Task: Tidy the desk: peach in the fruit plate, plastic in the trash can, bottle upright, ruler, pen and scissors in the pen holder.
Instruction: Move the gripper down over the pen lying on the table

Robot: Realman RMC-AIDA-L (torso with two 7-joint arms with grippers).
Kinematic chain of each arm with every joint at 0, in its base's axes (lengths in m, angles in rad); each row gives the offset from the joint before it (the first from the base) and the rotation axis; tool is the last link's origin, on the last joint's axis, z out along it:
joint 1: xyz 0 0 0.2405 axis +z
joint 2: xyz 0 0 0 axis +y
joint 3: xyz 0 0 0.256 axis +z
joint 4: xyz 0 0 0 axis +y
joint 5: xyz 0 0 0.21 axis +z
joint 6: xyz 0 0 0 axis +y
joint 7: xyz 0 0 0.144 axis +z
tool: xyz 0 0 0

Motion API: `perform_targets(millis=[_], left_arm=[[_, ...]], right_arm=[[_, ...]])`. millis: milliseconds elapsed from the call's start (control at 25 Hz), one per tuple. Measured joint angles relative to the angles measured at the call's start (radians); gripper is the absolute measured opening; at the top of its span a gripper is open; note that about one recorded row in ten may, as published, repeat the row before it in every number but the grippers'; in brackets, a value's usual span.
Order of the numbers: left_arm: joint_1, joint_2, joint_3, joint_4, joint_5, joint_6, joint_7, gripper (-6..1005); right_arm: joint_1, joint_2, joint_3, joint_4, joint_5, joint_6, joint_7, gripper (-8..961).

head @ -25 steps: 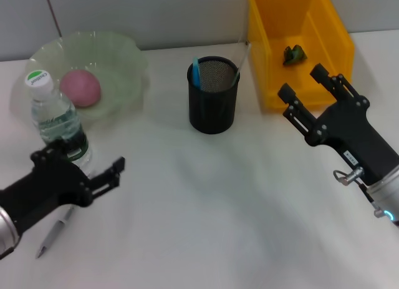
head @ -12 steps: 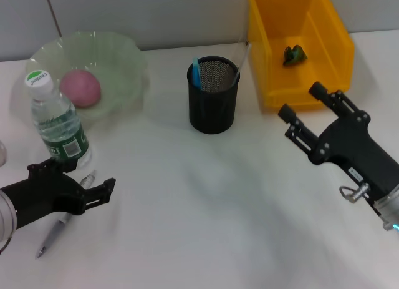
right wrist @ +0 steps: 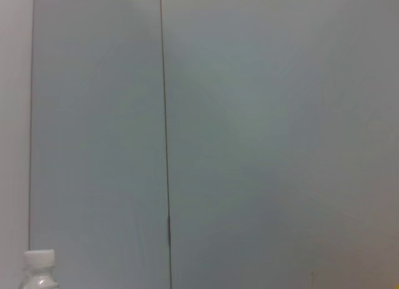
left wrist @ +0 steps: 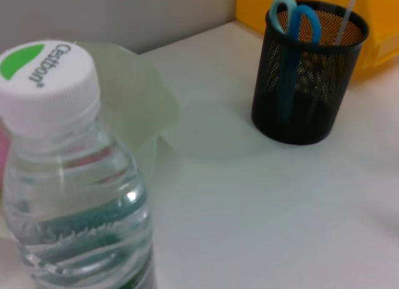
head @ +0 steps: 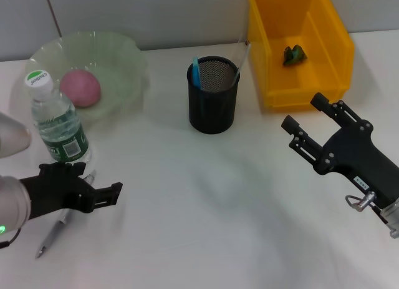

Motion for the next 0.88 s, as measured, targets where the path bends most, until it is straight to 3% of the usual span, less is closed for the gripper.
perform_targets(millis=[360, 880], left_arm=[[-0.153, 0.000, -0.021, -0.092, 0.099, 0.092, -0.106, 833], [-0.238, -0.001, -0.039, -0.101, 0.263, 0.207, -0.231, 831]], right_arm=[[-0.004, 0.001, 0.000, 0.000, 0.000, 0.006, 0.005, 680], [-0.003, 0.001, 0.000, 0.001, -0.003, 0.022, 0.013, 675]])
